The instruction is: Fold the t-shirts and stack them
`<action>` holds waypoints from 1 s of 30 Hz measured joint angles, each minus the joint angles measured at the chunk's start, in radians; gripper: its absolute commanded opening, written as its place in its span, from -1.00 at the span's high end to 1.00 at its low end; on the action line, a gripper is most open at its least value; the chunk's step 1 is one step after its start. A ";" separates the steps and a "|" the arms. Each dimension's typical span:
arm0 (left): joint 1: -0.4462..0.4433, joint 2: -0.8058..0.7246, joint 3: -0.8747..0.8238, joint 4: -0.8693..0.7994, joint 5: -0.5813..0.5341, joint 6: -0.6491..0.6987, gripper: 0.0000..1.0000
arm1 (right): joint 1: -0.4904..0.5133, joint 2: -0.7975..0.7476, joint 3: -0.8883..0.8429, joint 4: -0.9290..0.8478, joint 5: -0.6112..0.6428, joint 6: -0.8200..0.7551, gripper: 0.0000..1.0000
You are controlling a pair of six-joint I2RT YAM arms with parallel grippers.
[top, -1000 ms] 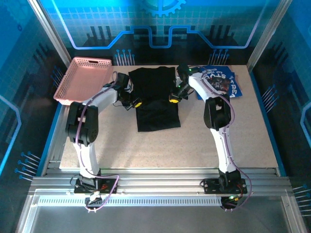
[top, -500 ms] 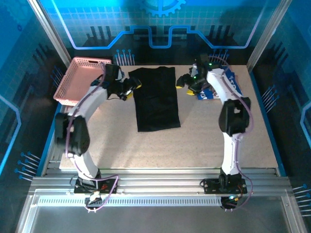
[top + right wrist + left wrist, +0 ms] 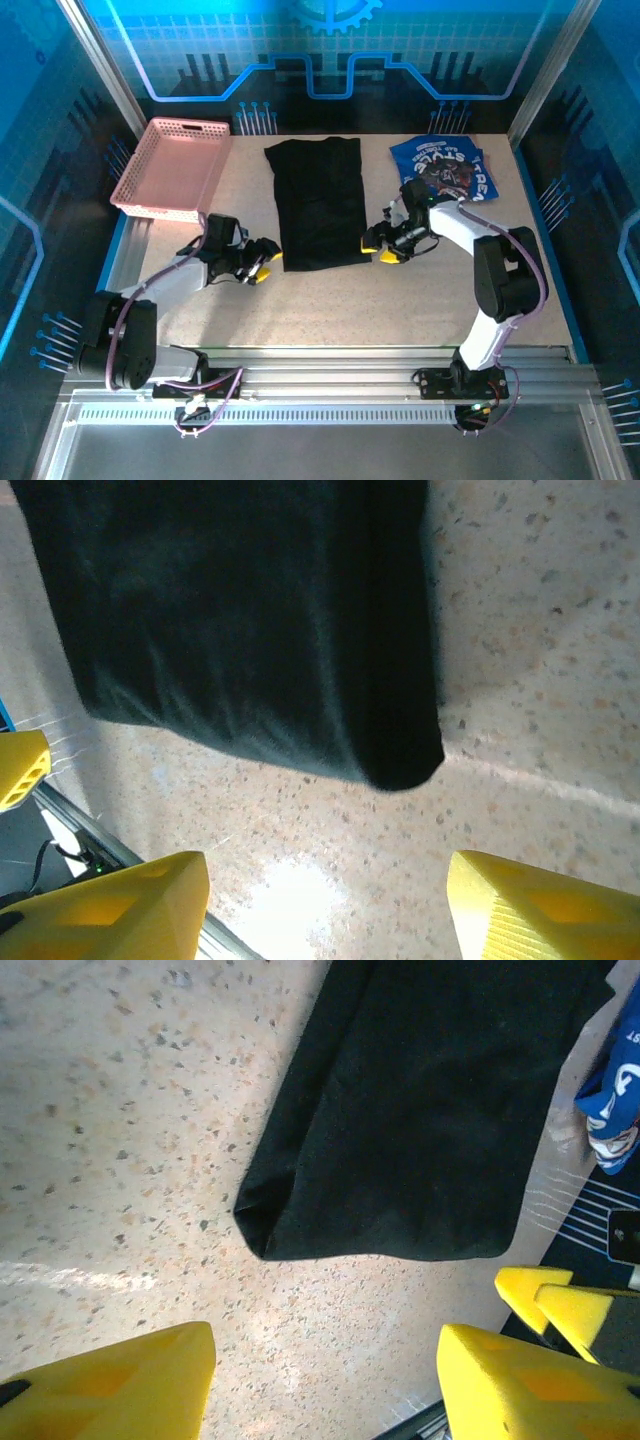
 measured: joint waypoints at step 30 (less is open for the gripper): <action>-0.109 0.274 0.127 0.104 -0.037 -0.016 1.00 | 0.031 0.142 0.039 0.087 0.030 0.058 1.00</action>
